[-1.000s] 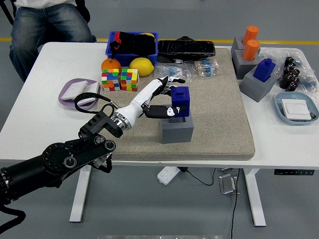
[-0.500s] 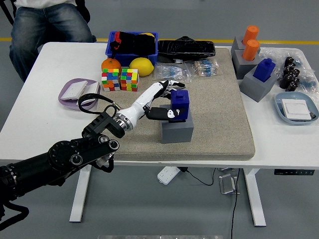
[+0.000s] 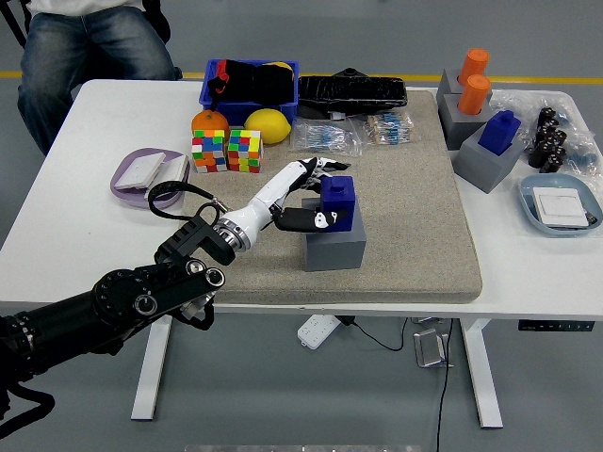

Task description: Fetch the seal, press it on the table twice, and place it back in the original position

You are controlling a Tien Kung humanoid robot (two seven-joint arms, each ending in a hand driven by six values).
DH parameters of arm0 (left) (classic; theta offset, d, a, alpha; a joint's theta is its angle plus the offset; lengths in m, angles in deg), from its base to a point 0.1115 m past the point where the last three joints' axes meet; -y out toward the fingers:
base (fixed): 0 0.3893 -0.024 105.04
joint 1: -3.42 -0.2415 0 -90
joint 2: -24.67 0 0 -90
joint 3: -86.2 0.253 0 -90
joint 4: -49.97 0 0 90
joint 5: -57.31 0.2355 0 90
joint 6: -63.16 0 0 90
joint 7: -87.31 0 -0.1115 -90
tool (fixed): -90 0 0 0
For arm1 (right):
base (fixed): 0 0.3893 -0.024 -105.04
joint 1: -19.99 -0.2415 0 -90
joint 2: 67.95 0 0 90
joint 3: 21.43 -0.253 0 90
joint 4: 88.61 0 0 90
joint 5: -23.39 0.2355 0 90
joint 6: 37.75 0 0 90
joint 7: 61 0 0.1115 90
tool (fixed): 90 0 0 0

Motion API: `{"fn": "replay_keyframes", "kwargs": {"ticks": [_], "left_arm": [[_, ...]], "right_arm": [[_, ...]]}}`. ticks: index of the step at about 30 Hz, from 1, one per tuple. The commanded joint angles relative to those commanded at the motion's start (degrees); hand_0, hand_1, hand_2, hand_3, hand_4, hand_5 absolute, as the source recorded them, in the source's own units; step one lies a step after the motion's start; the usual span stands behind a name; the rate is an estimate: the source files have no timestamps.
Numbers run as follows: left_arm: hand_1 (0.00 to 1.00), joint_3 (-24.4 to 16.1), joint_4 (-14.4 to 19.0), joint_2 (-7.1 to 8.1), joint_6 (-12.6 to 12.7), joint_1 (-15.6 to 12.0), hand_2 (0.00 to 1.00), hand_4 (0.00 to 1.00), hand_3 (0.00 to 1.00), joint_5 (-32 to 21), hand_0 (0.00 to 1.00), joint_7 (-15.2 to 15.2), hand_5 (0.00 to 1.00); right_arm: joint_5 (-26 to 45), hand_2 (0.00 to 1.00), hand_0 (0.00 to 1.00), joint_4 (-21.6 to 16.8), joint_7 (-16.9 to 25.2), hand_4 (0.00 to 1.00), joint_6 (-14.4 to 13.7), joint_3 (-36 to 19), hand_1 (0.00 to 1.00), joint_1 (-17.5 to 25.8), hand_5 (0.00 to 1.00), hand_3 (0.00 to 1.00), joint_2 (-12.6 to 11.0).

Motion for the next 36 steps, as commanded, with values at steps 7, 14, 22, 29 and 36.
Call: {"fn": "replay_keyframes", "kwargs": {"ticks": [7, 14, 22, 29, 36], "left_arm": [[0.486, 0.1, -0.1, 0.04, 0.0, 0.2, 0.450, 0.672, 0.795, 0.8, 0.660, 0.2, 0.002], [0.490, 0.1, 0.2, 0.43, -0.5, 0.2, 0.447, 0.673, 0.795, 2.3, 0.659, 0.9, 0.002], [0.489, 0.6, 0.1, 0.48, -0.7, 0.4, 0.445, 0.673, 0.794, 2.5, 0.660, 1.2, 0.002], [0.490, 0.4, 0.8, 0.77, -0.7, 0.9, 0.445, 0.670, 0.794, 3.4, 0.660, 1.3, 0.002], [0.489, 0.3, 0.9, 0.98, -0.7, 1.2, 0.441, 0.669, 0.794, 3.9, 0.660, 1.5, 0.002]], "right_arm": [[0.0, 0.787, 0.915, 0.0, 0.0, 0.939, 0.0, -0.1, 0.783, 0.0, 0.624, 0.785, 0.0], [-0.1, 0.788, 0.915, 0.0, 0.0, 0.940, 0.0, -0.3, 0.782, 0.2, 0.623, 0.785, 0.1], [0.0, 0.787, 0.915, 0.0, 0.0, 0.940, 0.0, -0.3, 0.782, 0.1, 0.623, 0.785, 0.1], [-0.1, 0.786, 0.915, 0.0, 0.1, 0.940, 0.0, -0.5, 0.782, 0.1, 0.623, 0.785, 0.0], [0.0, 0.785, 0.915, 0.0, 0.1, 0.940, 0.1, -0.4, 0.783, 0.3, 0.622, 0.786, 0.1]]}}
